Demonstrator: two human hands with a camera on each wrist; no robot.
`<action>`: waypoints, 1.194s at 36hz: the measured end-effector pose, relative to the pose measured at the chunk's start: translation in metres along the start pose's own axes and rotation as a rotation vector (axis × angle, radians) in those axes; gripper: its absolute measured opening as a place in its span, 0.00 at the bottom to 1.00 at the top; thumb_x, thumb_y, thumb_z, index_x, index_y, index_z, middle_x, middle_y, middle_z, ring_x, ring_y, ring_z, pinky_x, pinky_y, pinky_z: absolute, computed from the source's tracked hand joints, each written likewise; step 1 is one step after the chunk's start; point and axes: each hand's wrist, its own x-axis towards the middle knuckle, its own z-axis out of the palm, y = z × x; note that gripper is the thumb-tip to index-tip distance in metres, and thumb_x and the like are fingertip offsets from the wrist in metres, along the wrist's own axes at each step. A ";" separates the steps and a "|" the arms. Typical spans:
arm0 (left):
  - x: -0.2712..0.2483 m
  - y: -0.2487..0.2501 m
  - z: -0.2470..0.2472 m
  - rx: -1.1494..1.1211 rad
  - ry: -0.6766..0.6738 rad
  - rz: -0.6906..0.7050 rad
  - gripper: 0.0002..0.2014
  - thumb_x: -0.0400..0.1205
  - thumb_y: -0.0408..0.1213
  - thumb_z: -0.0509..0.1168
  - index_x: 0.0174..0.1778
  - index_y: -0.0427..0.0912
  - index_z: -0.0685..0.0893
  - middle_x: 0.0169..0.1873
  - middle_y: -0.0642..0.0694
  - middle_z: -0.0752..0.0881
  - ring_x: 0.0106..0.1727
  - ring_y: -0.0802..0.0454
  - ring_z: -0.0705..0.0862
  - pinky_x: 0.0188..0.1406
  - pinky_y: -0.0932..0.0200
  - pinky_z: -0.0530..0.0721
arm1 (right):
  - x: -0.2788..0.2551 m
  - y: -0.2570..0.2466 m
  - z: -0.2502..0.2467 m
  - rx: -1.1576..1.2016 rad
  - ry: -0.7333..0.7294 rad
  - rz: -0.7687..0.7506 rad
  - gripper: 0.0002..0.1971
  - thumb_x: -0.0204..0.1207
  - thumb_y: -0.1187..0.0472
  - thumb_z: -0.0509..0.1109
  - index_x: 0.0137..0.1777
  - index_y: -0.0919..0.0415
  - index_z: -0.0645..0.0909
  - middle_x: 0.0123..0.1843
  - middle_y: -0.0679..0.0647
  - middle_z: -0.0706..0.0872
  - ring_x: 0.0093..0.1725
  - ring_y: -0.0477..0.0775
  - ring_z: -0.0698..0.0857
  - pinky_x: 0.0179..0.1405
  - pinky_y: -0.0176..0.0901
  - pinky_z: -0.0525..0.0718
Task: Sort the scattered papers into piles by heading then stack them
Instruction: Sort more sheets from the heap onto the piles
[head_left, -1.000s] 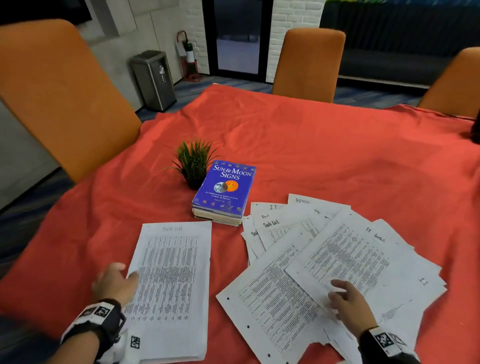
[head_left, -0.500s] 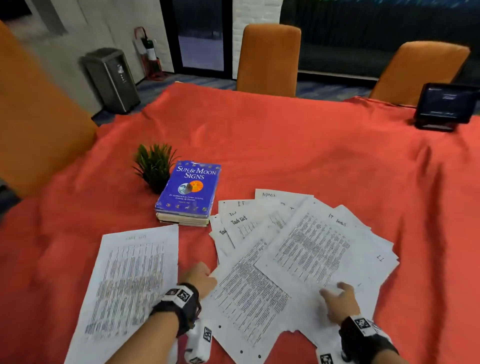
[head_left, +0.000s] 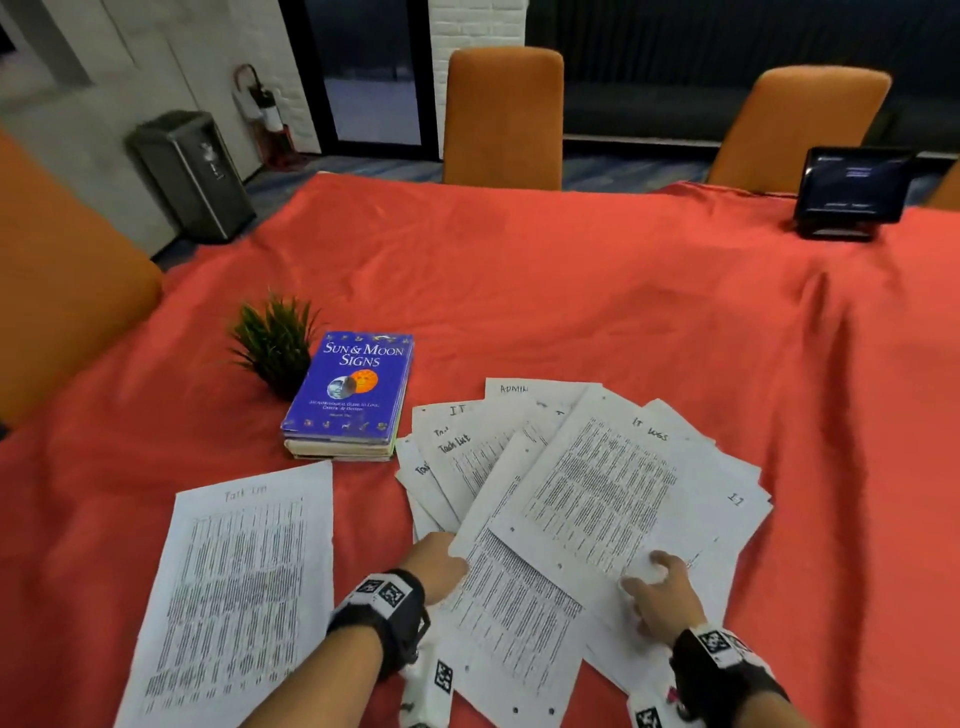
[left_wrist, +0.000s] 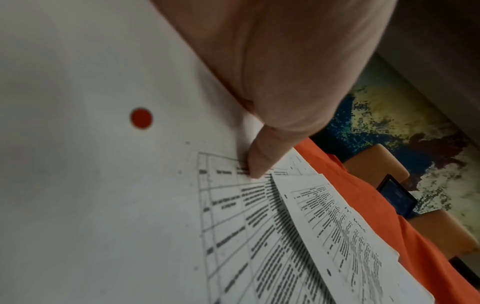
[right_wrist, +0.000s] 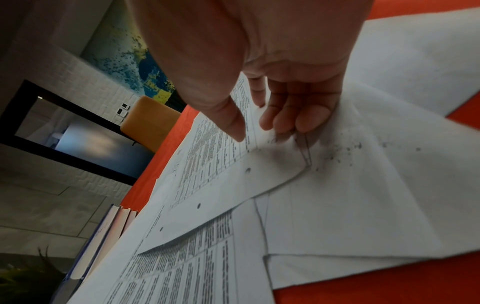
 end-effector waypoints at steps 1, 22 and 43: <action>0.002 0.001 0.001 -0.014 -0.004 0.006 0.08 0.80 0.37 0.60 0.51 0.51 0.82 0.54 0.43 0.89 0.55 0.43 0.88 0.57 0.52 0.85 | -0.001 0.000 -0.001 -0.009 -0.009 -0.005 0.29 0.75 0.60 0.72 0.73 0.54 0.64 0.47 0.67 0.85 0.30 0.61 0.83 0.30 0.47 0.83; 0.039 0.055 0.017 -0.035 0.094 0.069 0.11 0.83 0.40 0.63 0.59 0.43 0.85 0.49 0.45 0.88 0.48 0.47 0.84 0.50 0.60 0.81 | -0.011 -0.002 -0.024 0.035 -0.132 -0.067 0.17 0.78 0.64 0.68 0.65 0.55 0.74 0.33 0.60 0.84 0.23 0.53 0.81 0.23 0.41 0.79; -0.026 0.041 -0.029 -0.642 0.282 0.329 0.15 0.81 0.25 0.66 0.56 0.50 0.83 0.47 0.63 0.91 0.52 0.70 0.87 0.51 0.75 0.81 | -0.051 -0.132 -0.040 0.649 -0.106 -0.520 0.12 0.78 0.76 0.62 0.54 0.65 0.84 0.51 0.61 0.91 0.49 0.60 0.89 0.51 0.53 0.89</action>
